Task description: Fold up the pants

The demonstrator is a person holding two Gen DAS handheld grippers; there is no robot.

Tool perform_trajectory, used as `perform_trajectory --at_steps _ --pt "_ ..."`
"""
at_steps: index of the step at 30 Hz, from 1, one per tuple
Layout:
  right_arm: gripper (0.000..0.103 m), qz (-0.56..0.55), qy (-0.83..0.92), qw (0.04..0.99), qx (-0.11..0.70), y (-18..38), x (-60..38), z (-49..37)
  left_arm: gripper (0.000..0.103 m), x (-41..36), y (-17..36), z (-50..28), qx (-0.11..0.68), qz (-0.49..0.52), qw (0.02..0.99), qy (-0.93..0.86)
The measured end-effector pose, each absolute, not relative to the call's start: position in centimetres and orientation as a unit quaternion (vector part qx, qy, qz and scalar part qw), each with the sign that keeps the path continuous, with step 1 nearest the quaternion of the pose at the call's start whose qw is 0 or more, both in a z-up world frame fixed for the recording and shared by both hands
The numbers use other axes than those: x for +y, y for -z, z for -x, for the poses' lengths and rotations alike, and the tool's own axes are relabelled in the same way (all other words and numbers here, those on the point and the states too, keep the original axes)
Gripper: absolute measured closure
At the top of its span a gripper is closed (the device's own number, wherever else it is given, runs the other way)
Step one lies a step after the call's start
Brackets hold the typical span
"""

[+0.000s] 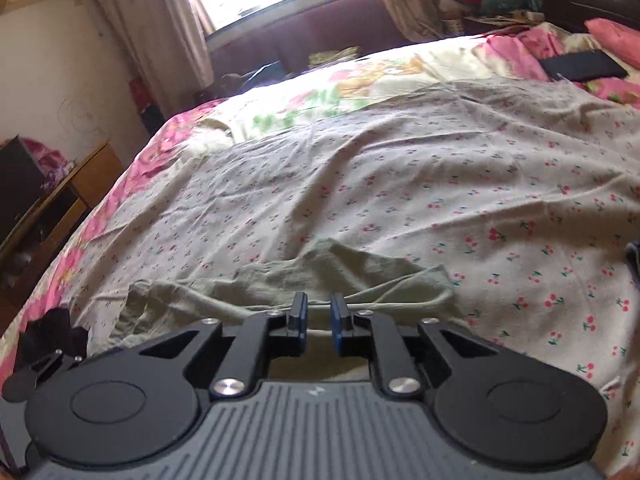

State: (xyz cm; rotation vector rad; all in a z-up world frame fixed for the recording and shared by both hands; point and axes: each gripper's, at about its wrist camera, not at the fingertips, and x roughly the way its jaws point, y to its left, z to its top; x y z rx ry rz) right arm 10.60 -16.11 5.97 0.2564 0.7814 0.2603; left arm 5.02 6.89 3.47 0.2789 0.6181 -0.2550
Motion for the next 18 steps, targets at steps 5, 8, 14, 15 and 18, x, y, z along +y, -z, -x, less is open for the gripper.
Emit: perform_trajectory --at_steps 5,8,14,15,18 --pt "0.066 -0.055 -0.261 0.872 0.411 -4.5 -4.1 -14.2 0.024 9.5 -2.1 -7.3 0.353 -0.1 0.925 0.102" --pt "0.066 -0.02 -0.285 0.862 0.419 -3.6 -1.0 -15.0 0.023 9.9 -1.1 -8.3 0.377 -0.088 0.916 0.106" --pt "0.055 -0.037 -0.276 0.84 0.466 -2.1 0.2 -17.4 0.023 11.7 -1.1 -8.3 0.376 -0.055 0.921 0.083" --pt "0.052 -0.048 -0.273 0.837 0.472 -1.9 0.2 -17.9 0.022 11.4 -0.8 -8.5 0.382 -0.059 0.918 0.088" --pt "0.052 -0.056 -0.266 0.829 0.489 -1.1 1.0 -19.3 0.022 10.8 -0.5 -9.1 0.393 -0.062 0.913 0.094"
